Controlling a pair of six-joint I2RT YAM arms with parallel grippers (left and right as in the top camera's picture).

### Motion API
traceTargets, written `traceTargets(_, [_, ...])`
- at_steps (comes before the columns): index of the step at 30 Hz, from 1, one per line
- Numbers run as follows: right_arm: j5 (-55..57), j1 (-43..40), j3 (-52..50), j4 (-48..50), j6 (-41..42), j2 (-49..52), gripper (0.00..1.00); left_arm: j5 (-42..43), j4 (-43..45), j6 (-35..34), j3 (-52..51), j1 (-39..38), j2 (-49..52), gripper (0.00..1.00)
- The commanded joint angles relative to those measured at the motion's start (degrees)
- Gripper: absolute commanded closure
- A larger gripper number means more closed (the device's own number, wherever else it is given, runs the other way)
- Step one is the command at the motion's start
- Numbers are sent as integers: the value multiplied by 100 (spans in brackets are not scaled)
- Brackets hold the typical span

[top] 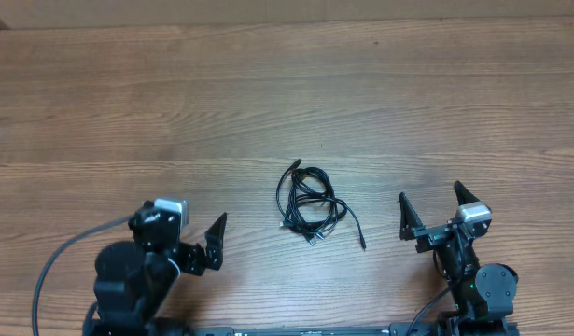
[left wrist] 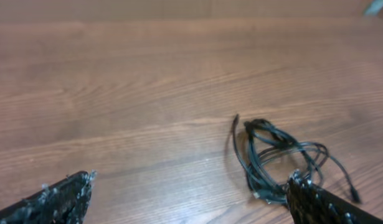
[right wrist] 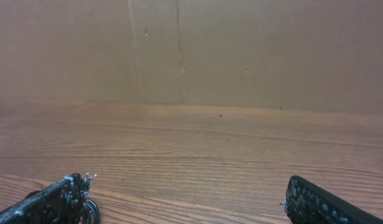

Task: Untangle cables
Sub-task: 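Move the left gripper forward over the black cable bundle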

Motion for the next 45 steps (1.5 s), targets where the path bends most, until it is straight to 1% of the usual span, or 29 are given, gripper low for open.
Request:
traceTargets(1, [9,-11,-59,20,-44,-63,0,365,-387,-68,717,9,590,0])
traceTargets(4, [9,-11,-59,20,-44,-63,0,367,-710,-79,1139,9,1056,0])
traceTargets(5, [9,-11,-59,20,-44,-63,0,431,-881,-76,1370,9,1351,0])
traceTargets(11, [9,-11,-59,20,-44,-63,0,866,-1338,-74,1899,9,2247,0])
traceTargets(14, [9,-11,-59,20,-44,-63,0,914,-1510,-61,2107,-4,2750,0])
traceTargets(18, [9,-11,-59,20,-44,-63,0,914,-1554,-55,2262,-166,3338,1])
traceTargets(23, [9,-11,-59,20,-44,-63,0,887,-1519,-87,2535,-643,4144,0])
traceTargets(27, [9,-11,-59,20,-44,-63,0,426,-1508,-310,2776,-1117,4795,0])
traceTargets(32, [9,-11,-59,20,-44,-63,0,328,-1209,-702,2903,-1550,5508,0])
traceTargets(41, [9,-11,-59,20,-44,-63,0,-476,-555,-1578,2903,-2210,6402,0])
traceTargets(45, [9,-11,-59,20,-44,-63,0,-887,-339,-1829,2903,-2439,6791,0])
